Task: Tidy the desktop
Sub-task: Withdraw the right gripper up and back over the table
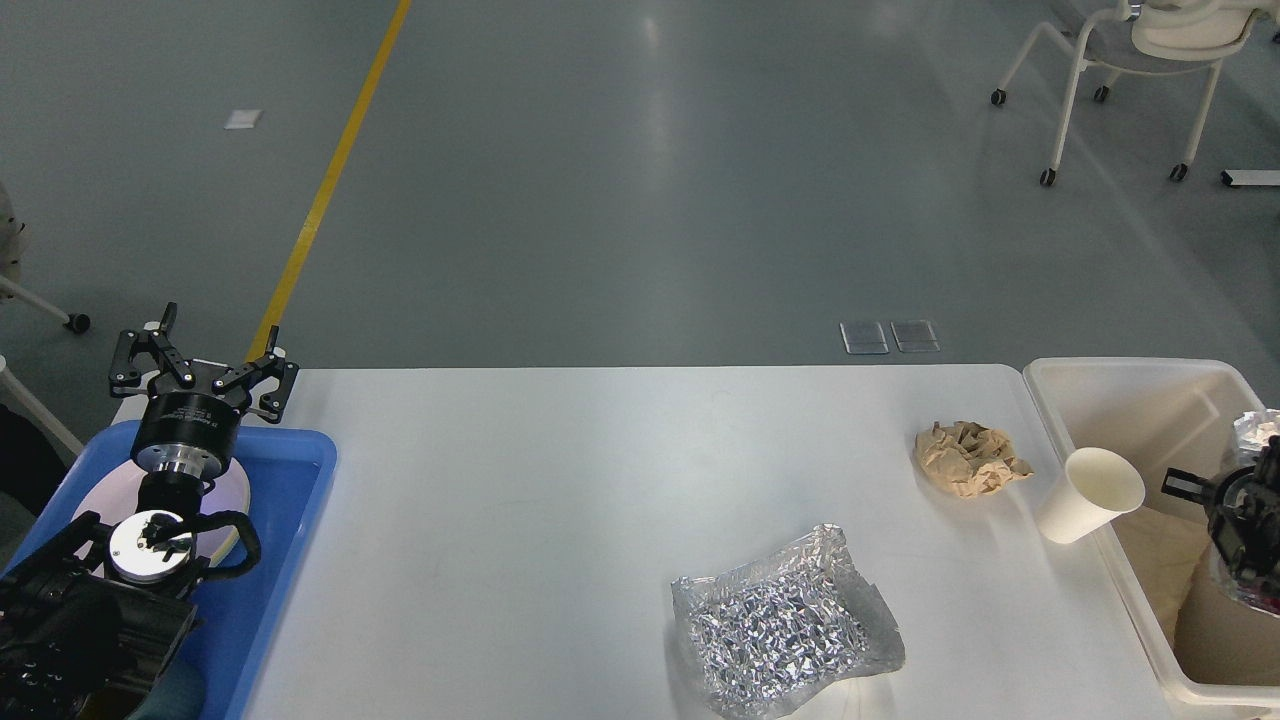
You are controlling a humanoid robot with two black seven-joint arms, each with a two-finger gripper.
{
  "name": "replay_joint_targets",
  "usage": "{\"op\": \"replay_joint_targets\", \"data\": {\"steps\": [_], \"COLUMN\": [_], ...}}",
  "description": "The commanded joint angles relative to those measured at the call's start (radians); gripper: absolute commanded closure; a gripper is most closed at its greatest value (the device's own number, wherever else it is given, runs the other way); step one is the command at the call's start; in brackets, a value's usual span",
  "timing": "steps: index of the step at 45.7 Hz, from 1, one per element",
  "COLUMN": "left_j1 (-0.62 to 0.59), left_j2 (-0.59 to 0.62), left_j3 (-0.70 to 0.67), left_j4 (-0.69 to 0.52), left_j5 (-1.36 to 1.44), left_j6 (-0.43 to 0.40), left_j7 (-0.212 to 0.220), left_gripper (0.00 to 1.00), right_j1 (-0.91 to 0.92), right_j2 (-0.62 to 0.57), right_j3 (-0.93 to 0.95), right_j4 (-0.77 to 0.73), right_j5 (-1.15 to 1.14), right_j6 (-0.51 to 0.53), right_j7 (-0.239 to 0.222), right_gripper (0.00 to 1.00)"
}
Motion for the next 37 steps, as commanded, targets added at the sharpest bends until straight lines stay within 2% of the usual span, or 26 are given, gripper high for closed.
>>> {"op": "replay_joint_targets", "data": {"steps": [1,25,37], "left_j1": [0.0,0.0,0.0], "left_j2": [0.0,0.0,0.0], "left_j3": [0.0,0.0,0.0], "left_j4": [0.0,0.0,0.0], "left_j5": [0.0,0.0,0.0], "left_j6": [0.0,0.0,0.0], "left_j7": [0.0,0.0,0.0], "left_gripper": [0.03,0.03,0.03], "right_j1": [-0.048,-0.023,0.141], "right_j2": [0.031,0.019,0.003], "right_j3": [0.006,0.016,0.016], "right_j4": [-0.041,-0.046,-0.044], "right_j5": [-0.002,0.0,0.0], "right_j6": [-0.013,-0.007,0.03], "right_j7": [-0.001,0.0,0.006], "right_gripper": [0.0,0.0,0.0]}}
